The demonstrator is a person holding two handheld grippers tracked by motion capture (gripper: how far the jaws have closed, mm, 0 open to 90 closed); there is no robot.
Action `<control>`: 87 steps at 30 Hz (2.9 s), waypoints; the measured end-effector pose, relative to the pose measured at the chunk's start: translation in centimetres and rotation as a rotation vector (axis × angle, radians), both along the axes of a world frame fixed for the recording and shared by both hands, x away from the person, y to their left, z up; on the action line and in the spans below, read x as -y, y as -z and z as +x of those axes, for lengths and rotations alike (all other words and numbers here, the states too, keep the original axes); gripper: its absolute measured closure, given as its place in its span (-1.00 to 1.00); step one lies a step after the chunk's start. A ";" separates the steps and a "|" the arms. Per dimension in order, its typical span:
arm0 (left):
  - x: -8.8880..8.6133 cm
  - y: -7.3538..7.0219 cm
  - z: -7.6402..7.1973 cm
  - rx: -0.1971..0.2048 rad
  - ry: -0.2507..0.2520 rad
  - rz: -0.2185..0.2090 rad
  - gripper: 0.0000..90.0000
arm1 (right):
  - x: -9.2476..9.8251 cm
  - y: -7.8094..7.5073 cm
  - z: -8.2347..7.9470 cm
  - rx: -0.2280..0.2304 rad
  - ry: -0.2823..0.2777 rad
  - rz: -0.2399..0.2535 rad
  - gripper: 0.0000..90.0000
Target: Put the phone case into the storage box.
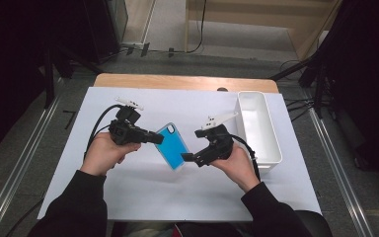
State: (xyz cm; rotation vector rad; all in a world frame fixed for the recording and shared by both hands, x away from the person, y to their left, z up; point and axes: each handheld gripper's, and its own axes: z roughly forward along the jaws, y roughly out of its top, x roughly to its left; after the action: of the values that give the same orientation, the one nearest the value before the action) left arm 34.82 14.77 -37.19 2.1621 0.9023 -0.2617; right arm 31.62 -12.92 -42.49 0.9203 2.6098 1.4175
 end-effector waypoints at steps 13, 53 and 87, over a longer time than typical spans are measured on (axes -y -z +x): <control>0.1 0.5 0.4 -0.057 -0.118 0.007 0.77 | -0.8 0.7 -0.8 0.039 0.076 0.019 -1.00; 1.9 0.4 1.5 -0.205 -0.180 0.018 0.77 | -4.7 -0.2 0.5 0.095 0.138 -0.021 -1.00; 2.4 0.2 1.1 -0.199 -0.163 -0.052 0.52 | -5.3 -0.8 0.8 0.096 0.144 -0.099 -0.66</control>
State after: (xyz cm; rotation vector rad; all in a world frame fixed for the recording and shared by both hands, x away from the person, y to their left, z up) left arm 35.96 12.34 -37.37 2.0267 1.1640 -0.4193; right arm 32.44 -7.65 -41.72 0.9799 2.4650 1.2538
